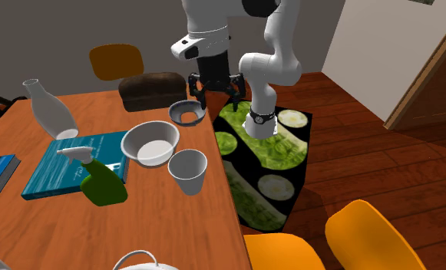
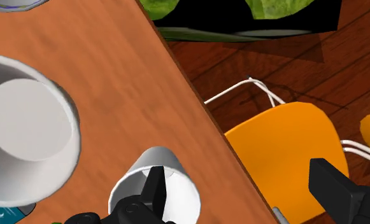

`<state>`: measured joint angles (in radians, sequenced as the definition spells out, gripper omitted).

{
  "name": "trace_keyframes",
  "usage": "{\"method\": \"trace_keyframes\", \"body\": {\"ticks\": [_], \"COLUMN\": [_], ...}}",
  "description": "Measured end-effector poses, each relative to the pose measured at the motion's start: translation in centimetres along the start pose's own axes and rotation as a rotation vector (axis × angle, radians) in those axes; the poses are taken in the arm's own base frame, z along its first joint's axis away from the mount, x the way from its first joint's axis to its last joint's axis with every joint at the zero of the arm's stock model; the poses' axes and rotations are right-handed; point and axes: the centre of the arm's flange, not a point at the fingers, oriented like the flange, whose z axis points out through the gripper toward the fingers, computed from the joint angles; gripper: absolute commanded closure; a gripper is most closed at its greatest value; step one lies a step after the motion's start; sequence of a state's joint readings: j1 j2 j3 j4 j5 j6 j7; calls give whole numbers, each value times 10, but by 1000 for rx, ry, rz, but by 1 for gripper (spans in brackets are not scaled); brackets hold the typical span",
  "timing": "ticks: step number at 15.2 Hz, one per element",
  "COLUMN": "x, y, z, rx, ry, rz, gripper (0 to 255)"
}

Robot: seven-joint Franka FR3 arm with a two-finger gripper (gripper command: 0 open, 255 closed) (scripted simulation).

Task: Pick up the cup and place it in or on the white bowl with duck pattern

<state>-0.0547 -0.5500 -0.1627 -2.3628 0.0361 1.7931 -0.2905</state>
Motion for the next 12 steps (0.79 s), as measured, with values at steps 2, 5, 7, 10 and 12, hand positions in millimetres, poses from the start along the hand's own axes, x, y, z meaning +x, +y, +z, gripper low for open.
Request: {"method": "trace_keyframes", "body": {"ticks": [2,5,7,10,12], "x": [15,33,49,71,87], "y": [20,49,69,96,112], "z": [13,31,50,70,84], "rx": [10,25,35,50,59], "ry": [2,6,7,11,14], "rz": [-2,-6,-8,-12,-14], "gripper": [0,0,0,0,0]}}
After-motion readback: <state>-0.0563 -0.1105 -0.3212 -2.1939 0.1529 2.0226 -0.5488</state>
